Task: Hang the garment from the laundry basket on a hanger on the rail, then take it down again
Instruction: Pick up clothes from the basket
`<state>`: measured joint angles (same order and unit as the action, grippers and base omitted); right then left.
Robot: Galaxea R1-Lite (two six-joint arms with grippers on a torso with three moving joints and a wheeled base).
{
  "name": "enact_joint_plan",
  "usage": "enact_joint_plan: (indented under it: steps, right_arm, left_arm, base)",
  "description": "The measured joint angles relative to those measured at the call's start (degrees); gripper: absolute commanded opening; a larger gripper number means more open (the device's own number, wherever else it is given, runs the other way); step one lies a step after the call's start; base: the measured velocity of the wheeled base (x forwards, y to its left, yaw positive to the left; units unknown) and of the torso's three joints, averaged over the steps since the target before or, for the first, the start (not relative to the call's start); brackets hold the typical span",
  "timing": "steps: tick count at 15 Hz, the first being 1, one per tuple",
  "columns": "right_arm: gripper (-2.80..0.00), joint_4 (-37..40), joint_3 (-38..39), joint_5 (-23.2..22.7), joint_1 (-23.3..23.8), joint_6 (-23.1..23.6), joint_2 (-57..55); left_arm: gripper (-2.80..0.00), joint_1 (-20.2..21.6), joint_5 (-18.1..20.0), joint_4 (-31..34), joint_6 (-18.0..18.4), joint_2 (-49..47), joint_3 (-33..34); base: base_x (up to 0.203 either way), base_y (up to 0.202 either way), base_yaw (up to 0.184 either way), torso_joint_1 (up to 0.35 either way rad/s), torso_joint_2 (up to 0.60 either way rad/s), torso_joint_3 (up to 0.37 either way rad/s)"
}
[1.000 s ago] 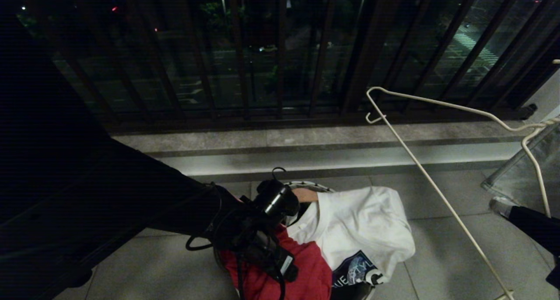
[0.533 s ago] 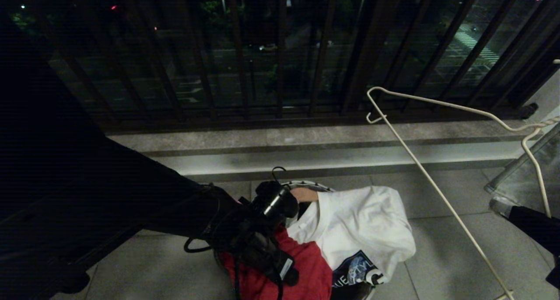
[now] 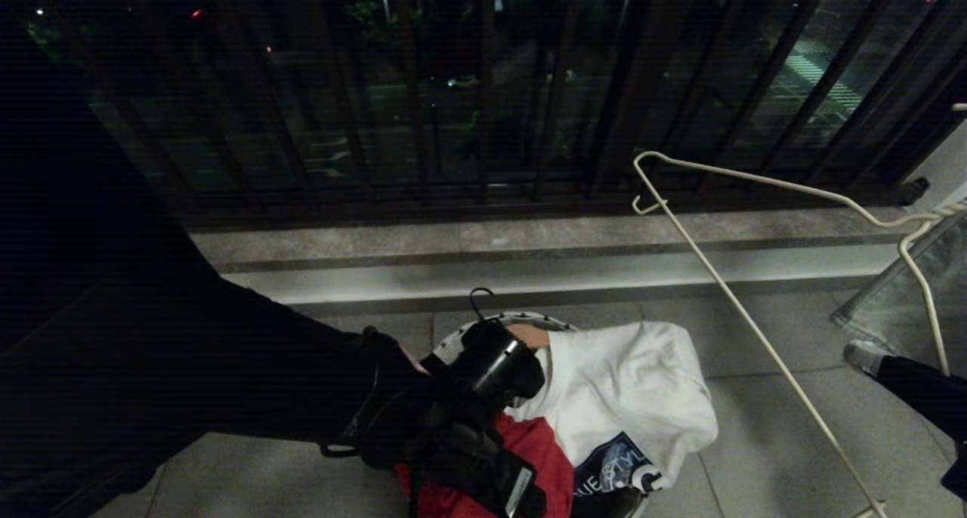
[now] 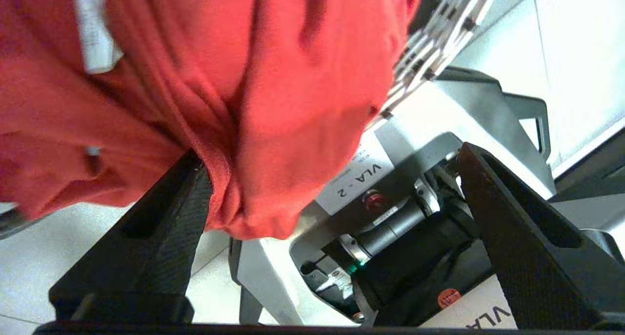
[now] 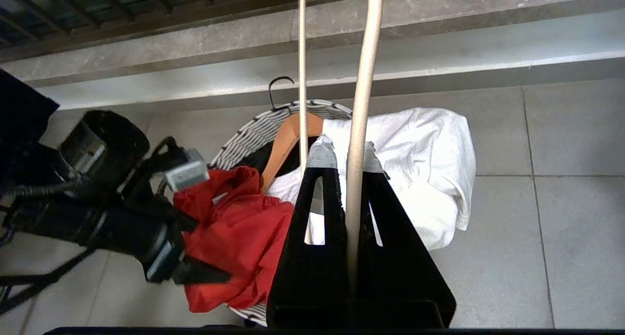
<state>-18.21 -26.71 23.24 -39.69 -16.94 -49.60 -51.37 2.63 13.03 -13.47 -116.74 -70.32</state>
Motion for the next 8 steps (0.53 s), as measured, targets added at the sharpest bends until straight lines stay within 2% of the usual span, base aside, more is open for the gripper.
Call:
enact_joint_plan:
  steps: [4, 8]
  right_arm:
    - [-2.8, -0.02, 0.04, 0.02, 0.0, -0.02, -0.01]
    - [-2.8, 0.0, 0.09, 0.02, 0.0, -0.01, -0.04]
  left_arm:
    - [0.0, -0.47, -0.18, -0.22, -0.04, -3.2, -1.14]
    - [0.0, 2.74, -0.52, -0.11, 0.24, -6.46, -4.58]
  base:
    - [0.0, 0.0, 0.0, 0.0, 0.0, 0.0]
    - [0.0, 0.0, 0.0, 0.0, 0.0, 0.0]
